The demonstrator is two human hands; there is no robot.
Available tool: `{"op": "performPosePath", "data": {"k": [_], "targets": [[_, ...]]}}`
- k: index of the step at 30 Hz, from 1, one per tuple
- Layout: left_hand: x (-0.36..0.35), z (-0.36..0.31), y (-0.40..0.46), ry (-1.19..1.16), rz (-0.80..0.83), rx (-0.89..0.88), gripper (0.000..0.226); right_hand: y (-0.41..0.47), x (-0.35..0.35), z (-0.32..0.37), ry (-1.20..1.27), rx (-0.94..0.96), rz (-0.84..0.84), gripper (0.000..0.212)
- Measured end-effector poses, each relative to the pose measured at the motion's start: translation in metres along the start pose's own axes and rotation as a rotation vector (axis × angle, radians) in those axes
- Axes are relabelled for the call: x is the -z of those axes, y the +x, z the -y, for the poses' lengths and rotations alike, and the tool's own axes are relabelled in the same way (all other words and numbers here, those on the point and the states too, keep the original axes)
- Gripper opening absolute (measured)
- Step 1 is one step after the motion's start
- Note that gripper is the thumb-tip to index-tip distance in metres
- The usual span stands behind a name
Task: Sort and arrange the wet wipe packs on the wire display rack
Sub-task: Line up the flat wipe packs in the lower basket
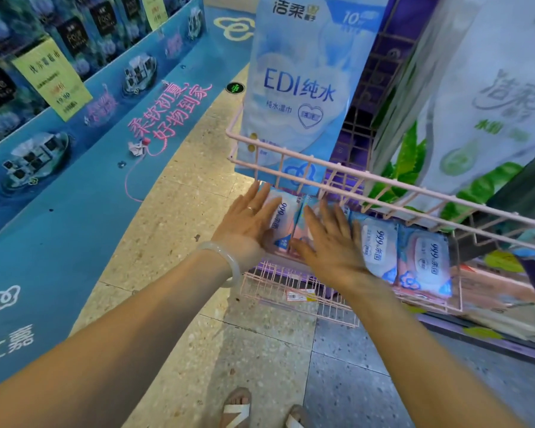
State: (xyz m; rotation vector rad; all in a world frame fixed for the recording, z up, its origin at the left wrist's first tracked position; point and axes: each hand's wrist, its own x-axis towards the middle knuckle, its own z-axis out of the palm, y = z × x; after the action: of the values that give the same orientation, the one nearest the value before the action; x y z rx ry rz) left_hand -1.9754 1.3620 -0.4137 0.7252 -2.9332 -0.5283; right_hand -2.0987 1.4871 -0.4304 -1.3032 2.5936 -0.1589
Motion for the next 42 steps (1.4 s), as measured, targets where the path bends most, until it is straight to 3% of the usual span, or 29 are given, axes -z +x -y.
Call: {"op": "performPosePath", "data": {"k": [1,3,9,13,15,20,26,30,35,42], "targets": [[-0.005,0.001,0.004,0.056,0.134,0.002,0.06,-0.004,-0.004,-0.003,-0.011,0.001,0.014,0.068],[-0.012,0.002,0.01,0.144,0.234,0.04,0.062,-0.003,-0.006,0.001,-0.017,0.01,0.009,0.065],[-0.005,-0.016,0.012,0.159,0.275,0.113,0.067,-0.013,0.013,-0.015,0.183,-0.006,0.107,0.067],[-0.006,-0.03,0.009,0.046,0.2,0.046,0.07,-0.044,0.02,-0.072,0.135,-0.346,-0.15,0.078],[-0.01,-0.039,0.016,0.082,0.202,-0.023,0.075,-0.05,0.023,-0.098,0.129,-0.465,-0.177,0.086],[-0.019,-0.06,0.051,0.17,0.229,-0.132,0.096,-0.038,0.013,-0.119,0.072,-0.294,-0.12,0.086],[-0.027,-0.065,0.052,0.252,0.207,-0.12,0.106,-0.038,0.013,-0.123,0.088,-0.279,-0.093,0.095],[-0.035,-0.066,0.031,0.206,0.238,-0.093,0.115,-0.045,0.015,-0.11,0.119,-0.296,-0.028,0.115],[-0.054,-0.066,0.009,0.276,0.209,-0.093,0.099,-0.062,-0.008,-0.093,-0.073,-0.273,-0.053,0.111],[-0.047,-0.073,0.008,0.264,0.278,-0.02,0.093,-0.064,0.004,-0.09,-0.036,-0.269,0.046,0.104]]}}
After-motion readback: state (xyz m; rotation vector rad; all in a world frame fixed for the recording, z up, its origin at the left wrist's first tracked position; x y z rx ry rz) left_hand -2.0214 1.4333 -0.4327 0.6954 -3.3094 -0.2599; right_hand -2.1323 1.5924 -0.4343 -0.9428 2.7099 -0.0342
